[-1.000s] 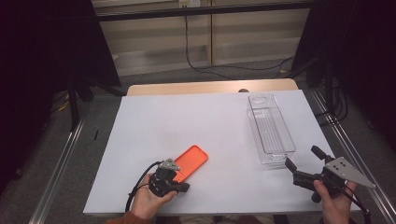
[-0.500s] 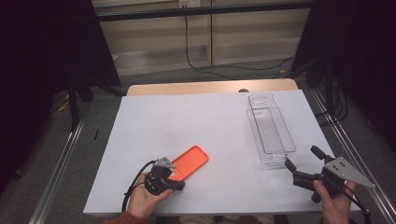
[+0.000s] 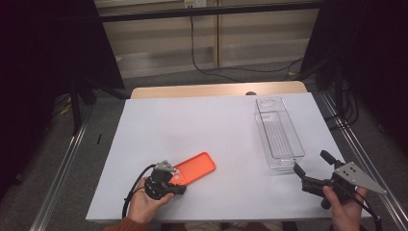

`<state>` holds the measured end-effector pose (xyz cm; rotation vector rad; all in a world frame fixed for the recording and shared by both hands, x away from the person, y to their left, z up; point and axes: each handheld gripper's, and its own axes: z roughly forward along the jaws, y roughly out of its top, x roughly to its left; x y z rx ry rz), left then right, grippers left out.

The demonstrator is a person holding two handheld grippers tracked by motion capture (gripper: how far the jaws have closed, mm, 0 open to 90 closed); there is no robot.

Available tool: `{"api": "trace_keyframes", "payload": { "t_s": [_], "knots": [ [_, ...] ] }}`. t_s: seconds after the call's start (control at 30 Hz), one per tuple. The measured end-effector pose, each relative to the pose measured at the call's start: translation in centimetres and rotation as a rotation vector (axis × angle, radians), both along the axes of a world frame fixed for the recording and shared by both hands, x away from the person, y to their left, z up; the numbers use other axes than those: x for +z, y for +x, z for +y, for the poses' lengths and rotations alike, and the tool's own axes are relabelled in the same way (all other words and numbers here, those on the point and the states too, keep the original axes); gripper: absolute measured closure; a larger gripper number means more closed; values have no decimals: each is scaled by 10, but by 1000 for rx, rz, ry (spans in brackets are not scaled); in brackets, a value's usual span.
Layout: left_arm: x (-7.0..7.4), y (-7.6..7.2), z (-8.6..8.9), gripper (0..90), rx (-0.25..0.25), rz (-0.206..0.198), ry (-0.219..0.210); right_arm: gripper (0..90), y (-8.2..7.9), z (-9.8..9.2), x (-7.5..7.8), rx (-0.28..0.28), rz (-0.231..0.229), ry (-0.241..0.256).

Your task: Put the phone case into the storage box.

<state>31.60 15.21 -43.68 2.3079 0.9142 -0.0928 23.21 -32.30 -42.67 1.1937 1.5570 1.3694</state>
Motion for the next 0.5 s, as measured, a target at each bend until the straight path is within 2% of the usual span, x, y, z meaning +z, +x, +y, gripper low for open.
{"api": "trace_keyframes", "payload": {
  "t_s": [0.3, 0.33, 0.5],
  "knots": [
    [1, 3, 5, 900, -2, -6, 17, 3, 0, 0, 0, -1, 0, 0],
    [1, 3, 5, 900, 13, -3, 8, 3, 0, 0, 0, -2, 0, 0],
    [1, 4, 8, 900, 24, -11, 16, 2, 0, 0, 0, -4, 1, 4]
  ]
}}
